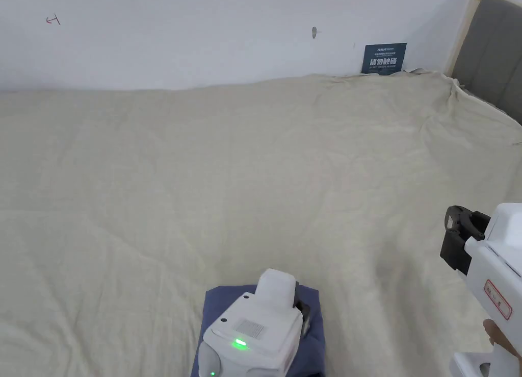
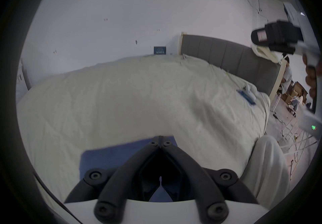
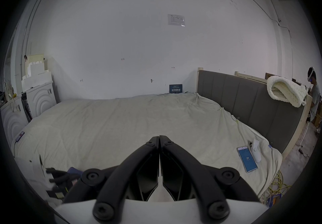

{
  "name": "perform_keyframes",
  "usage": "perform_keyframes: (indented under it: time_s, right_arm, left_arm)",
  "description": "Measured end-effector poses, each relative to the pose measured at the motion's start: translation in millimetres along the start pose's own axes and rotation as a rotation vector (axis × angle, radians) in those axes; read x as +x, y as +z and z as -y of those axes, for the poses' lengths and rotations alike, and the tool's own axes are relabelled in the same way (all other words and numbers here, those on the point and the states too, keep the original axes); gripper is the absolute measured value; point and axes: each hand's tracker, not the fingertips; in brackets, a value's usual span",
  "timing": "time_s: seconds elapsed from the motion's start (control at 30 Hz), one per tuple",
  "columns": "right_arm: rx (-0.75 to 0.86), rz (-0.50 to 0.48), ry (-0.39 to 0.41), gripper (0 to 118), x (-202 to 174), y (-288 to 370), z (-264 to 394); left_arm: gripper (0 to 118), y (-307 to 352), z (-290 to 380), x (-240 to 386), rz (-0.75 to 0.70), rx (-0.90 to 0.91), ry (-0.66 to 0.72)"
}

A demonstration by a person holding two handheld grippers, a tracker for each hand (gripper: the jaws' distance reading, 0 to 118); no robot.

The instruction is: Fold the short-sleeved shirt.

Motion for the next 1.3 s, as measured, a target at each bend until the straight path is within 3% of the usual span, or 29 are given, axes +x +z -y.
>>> perform_keyframes:
  time_s: [0.3,0.8,1.3]
  right_arm:
    - [0.052,-0.03,-0.004,0,-22,3,-8]
    - [0.126,-0.059,0.039,0,-51,0,-8]
    - [0.135,-0.076,0.044,0,-71,-2,-5]
  left_arm:
    - [0,36,-41,-61,-0.124,0.165,0.069]
    - [0,103,-54,-160,-0.471,0.315,0.065]
    - [0,117,-45,-183,-0.525,0.313,0.098]
